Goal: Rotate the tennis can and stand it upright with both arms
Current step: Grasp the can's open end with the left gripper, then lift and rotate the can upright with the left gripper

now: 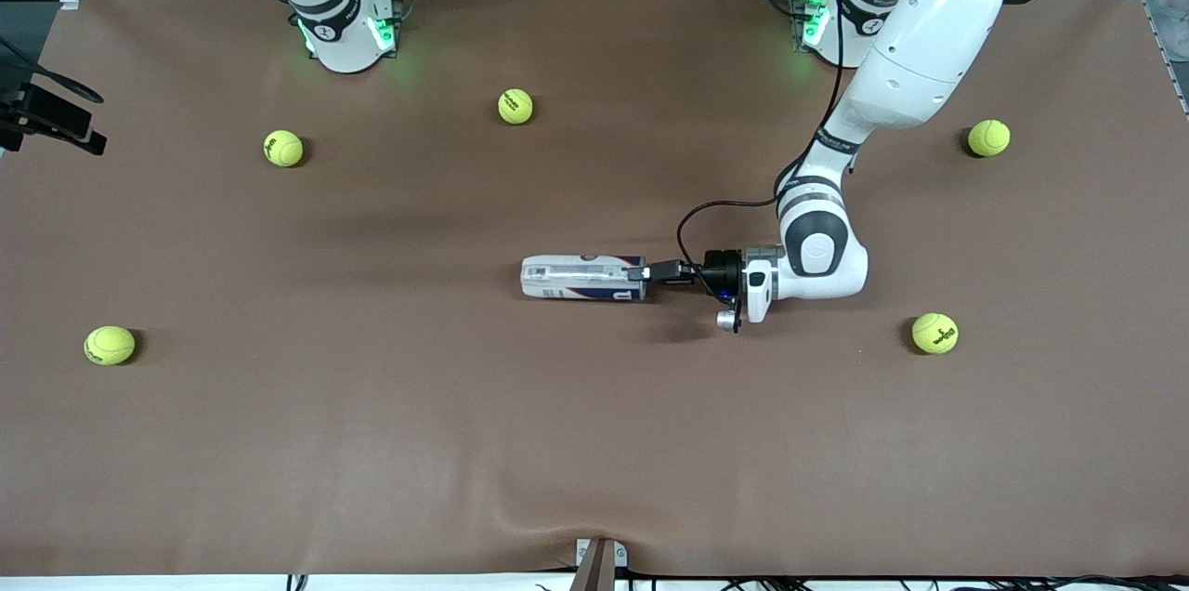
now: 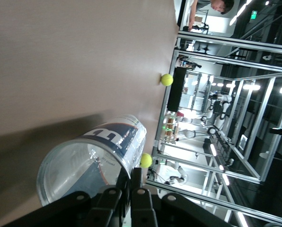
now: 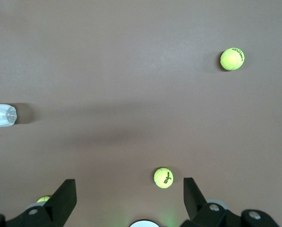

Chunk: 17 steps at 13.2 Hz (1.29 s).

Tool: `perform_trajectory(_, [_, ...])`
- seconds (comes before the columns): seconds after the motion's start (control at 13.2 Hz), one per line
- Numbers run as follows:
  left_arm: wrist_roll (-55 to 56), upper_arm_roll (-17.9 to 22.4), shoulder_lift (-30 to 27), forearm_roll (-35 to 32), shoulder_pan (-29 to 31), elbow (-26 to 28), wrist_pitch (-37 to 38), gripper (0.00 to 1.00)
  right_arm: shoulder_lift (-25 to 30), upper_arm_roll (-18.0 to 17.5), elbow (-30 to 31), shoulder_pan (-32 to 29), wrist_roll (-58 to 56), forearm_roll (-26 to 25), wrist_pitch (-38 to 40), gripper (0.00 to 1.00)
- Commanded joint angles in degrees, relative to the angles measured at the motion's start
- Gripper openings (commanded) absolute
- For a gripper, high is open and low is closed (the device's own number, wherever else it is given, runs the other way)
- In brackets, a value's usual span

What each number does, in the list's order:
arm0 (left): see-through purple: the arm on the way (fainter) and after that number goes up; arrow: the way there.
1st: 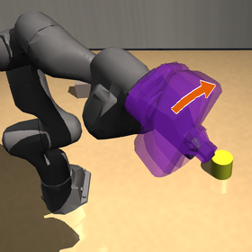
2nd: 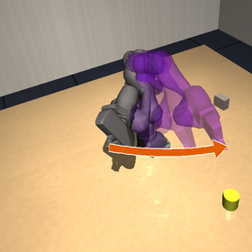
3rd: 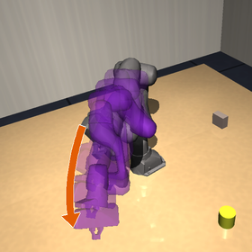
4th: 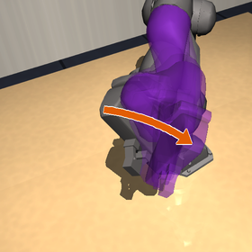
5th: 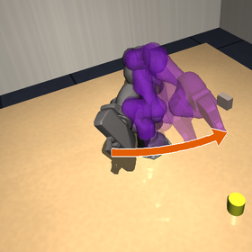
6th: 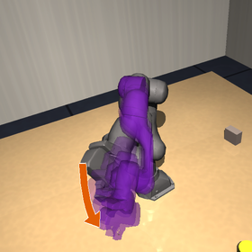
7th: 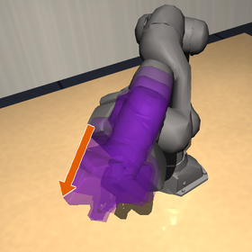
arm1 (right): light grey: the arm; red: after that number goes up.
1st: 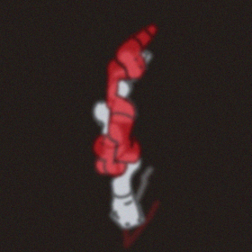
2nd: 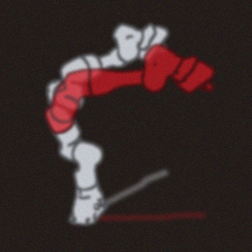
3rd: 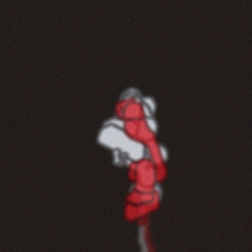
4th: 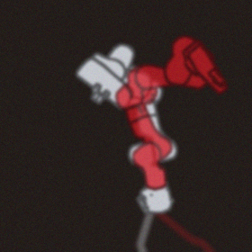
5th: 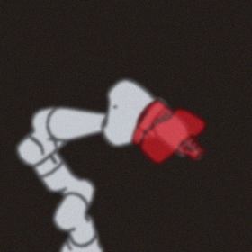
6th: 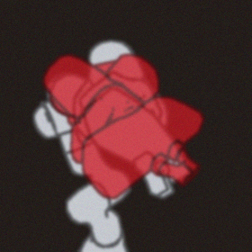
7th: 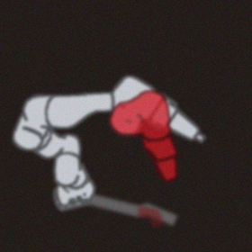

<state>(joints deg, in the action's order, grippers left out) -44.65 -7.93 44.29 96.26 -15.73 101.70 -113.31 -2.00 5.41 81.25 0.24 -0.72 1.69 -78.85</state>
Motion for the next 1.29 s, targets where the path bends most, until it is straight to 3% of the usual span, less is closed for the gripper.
perform_trajectory(0.0, [6.6, 0.0, -3.1, 0.5, -0.1, -1.5, 0.7, 0.00, -0.2, -0.5, -0.6, -0.9, -0.8, 0.5, 0.5, 1.00])
perform_trajectory(0.61, [35.9, 0.7, -10.4, -21.5, -0.3, -10.5, -0.1, 0.00, -0.2, -0.5, -0.6, -1.0, -0.8, 0.5, 0.5, 1.00])
perform_trajectory(1.21, [68.6, 0.3, -11.4, -55.2, -4.7, -22.1, -0.2, 0.00, -0.2, -0.5, -0.6, -0.9, -0.7, 0.5, 0.5, 1.00])
